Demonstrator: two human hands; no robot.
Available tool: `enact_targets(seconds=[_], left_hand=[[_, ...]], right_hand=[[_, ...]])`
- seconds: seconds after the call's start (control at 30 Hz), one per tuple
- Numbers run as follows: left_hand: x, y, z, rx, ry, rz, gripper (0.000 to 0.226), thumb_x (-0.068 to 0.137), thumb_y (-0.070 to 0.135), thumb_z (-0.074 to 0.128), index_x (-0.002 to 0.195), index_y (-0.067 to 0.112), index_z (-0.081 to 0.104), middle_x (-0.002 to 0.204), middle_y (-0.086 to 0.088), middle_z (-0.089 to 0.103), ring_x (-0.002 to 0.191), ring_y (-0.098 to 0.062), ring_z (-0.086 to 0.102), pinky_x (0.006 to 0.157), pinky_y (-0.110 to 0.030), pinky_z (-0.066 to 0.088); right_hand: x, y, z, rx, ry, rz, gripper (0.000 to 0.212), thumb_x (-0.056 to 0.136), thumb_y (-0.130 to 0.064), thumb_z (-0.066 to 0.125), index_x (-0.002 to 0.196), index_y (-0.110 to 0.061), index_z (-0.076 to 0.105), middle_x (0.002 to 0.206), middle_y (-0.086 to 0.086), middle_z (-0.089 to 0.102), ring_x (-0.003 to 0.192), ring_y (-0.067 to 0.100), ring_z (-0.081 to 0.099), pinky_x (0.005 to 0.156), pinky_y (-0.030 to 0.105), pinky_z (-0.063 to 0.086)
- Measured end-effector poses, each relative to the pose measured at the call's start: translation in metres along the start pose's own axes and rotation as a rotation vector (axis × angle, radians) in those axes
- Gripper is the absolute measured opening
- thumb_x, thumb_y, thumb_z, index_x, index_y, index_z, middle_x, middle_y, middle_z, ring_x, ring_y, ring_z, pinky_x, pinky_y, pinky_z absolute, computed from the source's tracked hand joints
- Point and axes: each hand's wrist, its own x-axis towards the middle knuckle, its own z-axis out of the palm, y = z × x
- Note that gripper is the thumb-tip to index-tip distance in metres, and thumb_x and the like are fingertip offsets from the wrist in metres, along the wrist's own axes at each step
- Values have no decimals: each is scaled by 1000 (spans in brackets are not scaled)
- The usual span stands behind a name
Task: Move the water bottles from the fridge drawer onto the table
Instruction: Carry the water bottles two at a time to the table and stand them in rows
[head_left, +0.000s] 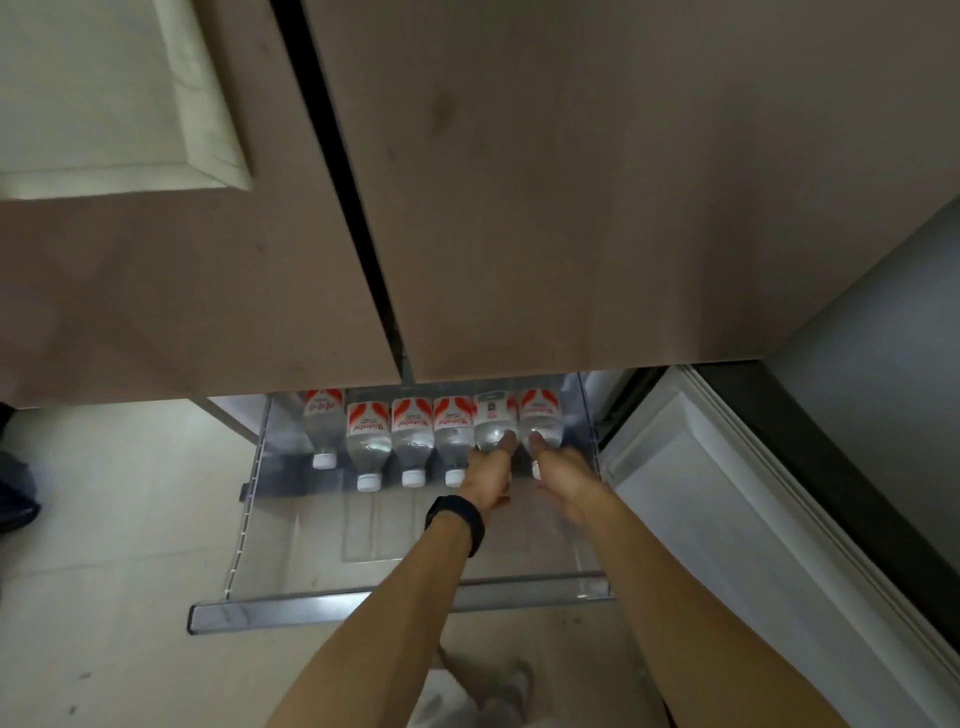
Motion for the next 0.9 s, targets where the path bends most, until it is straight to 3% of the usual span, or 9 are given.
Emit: enact_targets(seconds=[0.13,0.23,0.3,0.33,0.4,0.47,0.63,0.73,0.9], left_hand=[[-32,5,-5,154,-24,53,34,103,52,43,124,26,49,114,2,59,98,-16,58,69,-26,50],[-48,3,-16,380,58,142,48,103,52,43,136,19,49,133,-7,58,115,-28,58,91,-38,53],[-58,2,-27,584,133,200,52,103,49,43,140,13,44,136,-12,57,119,-32,57,100,-39,48],[-63,3,-32,700,173,224,53,103,48,43,140,11,41,133,-13,59,116,-33,59,99,-38,49],[-74,7,-38,879,242,301,53,102,49,40,139,10,37,121,-13,65,103,-32,65,90,-43,54],[-85,17,-39,1011,304,399,49,103,48,38,135,12,37,109,-11,67,91,-30,66,79,-43,56],[-105,46,-44,1228,287,642,39,103,45,44,124,12,48,101,-7,66,86,-26,65,67,-35,51],[-109,50,-43,1246,207,657,38,101,49,48,120,16,52,92,1,62,76,-15,60,65,-30,51],[-112,43,-47,1306,164,685,42,99,51,51,123,17,52,98,-2,66,79,-18,62,68,-33,54]], right_hand=[[-28,-5,-1,-25,1,-13,36,101,-49,46,120,-20,55,104,6,64,91,24,66,88,42,58],[-48,-1,-4,-190,46,-20,29,102,-40,48,110,-13,54,95,9,64,81,26,70,74,40,62],[-61,3,-5,-343,79,-27,32,100,-32,52,119,-6,55,106,14,66,75,27,73,67,38,63],[-67,5,-8,-481,110,-46,41,99,-33,53,126,-2,52,112,15,66,81,27,73,69,36,62],[-79,7,-16,-751,198,-86,62,97,-36,55,143,3,37,128,18,60,109,31,66,89,37,56],[-91,2,-29,-857,243,-168,67,99,-33,50,149,2,22,138,19,53,123,35,55,97,40,47],[-107,-16,-55,-1130,292,-533,43,103,-29,42,135,-2,36,115,18,64,101,36,63,69,34,41],[-114,-27,-58,-1265,213,-682,39,103,-32,43,132,-7,39,117,16,62,99,35,62,68,34,39],[-121,-33,-53,-1256,83,-812,28,102,-40,43,114,-15,41,115,10,61,93,32,61,67,36,38]])
